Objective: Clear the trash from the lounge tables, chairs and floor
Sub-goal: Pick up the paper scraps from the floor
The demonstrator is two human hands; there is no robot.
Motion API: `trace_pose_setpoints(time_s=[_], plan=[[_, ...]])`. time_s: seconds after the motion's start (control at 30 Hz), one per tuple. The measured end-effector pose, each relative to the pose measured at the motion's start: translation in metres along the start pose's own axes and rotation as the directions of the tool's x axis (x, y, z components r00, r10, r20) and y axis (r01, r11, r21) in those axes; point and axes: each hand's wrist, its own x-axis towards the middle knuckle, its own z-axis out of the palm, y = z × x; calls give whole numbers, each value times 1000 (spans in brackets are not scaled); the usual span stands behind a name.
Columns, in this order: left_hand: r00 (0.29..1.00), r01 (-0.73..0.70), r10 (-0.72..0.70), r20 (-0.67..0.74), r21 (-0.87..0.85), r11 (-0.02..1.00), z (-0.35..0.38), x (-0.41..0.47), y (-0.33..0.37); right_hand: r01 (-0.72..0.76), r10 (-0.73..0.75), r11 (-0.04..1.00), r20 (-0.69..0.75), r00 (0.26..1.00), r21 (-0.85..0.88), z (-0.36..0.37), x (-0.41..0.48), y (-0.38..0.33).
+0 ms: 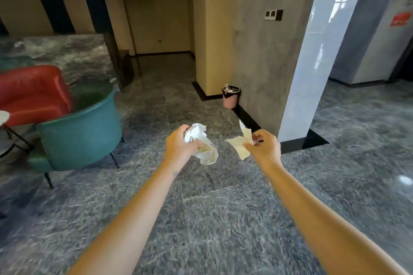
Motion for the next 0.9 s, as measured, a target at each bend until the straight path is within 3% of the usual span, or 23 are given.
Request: trace_pose_setpoints(time_s=[0.43,0.9], plan=[[996,-18,22,83,-49,999,152,391,-76,-37,42,998,-103,994,51,141,383,47],[994,76,-71,86,-51,996,269,824,-173,-100,101,995,-36,994,20,319,811,76]])
